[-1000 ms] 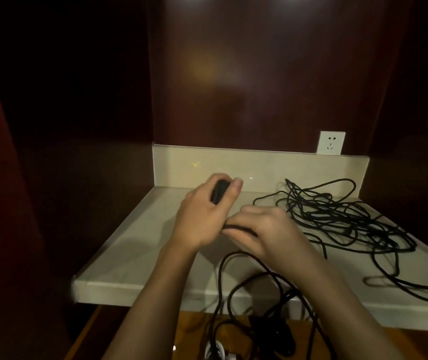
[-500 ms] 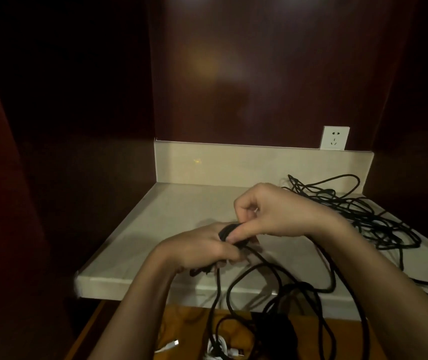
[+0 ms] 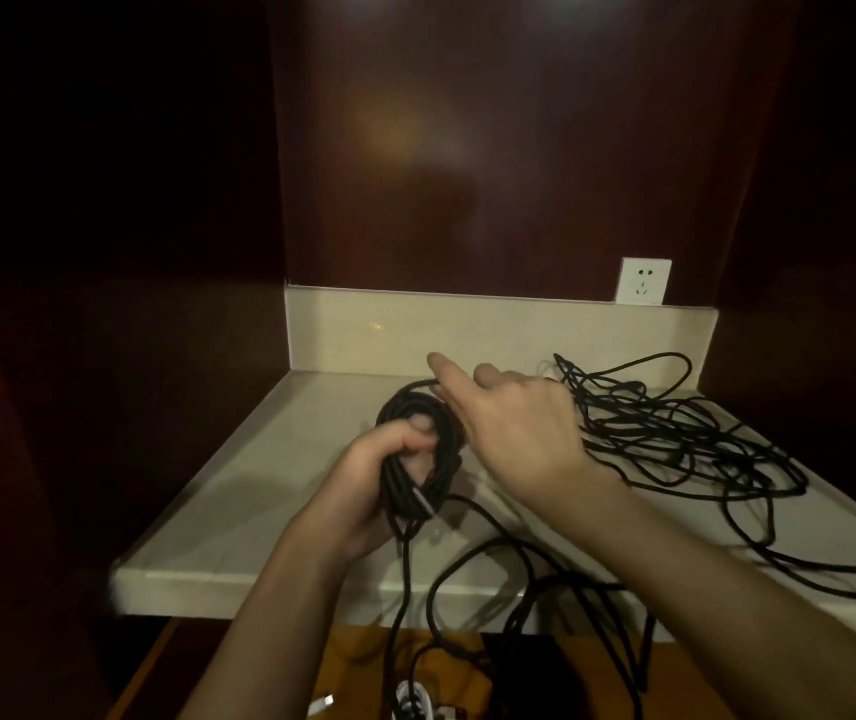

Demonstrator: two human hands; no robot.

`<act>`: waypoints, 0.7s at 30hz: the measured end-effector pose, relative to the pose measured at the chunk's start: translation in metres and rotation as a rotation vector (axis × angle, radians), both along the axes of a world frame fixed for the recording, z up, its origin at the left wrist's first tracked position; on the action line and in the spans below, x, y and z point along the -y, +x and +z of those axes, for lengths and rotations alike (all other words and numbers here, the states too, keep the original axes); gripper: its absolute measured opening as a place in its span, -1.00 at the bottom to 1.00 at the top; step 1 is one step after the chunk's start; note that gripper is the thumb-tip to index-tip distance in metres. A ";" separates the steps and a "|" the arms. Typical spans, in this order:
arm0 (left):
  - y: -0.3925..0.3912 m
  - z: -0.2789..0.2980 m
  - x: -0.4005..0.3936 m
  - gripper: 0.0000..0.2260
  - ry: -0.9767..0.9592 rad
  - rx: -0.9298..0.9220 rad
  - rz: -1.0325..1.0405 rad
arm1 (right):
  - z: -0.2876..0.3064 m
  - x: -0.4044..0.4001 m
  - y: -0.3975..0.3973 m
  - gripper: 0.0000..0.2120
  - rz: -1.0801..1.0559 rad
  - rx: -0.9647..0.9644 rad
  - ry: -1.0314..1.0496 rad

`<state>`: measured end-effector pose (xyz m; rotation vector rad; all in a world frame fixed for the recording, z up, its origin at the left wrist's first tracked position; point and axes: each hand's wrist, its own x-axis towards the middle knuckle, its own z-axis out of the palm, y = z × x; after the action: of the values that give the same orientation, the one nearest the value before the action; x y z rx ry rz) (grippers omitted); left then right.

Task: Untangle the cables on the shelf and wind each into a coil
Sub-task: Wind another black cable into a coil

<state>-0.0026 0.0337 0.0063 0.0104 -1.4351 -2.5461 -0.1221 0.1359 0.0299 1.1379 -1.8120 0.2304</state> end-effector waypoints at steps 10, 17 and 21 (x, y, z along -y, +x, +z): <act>0.003 0.022 -0.006 -0.51 0.164 -0.229 0.142 | -0.075 0.023 0.053 -0.44 0.253 0.572 -0.348; -0.008 0.021 -0.001 -0.76 0.244 -0.230 0.644 | -0.064 0.004 0.091 -0.79 0.171 0.694 -0.058; -0.011 0.018 0.002 -0.92 -0.043 -0.309 0.914 | -0.052 -0.007 0.089 -0.80 0.149 0.685 0.021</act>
<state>-0.0139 0.0316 0.0241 0.2048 -1.0235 -1.6790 -0.0333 0.1431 -0.0222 1.3089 -2.3167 0.7654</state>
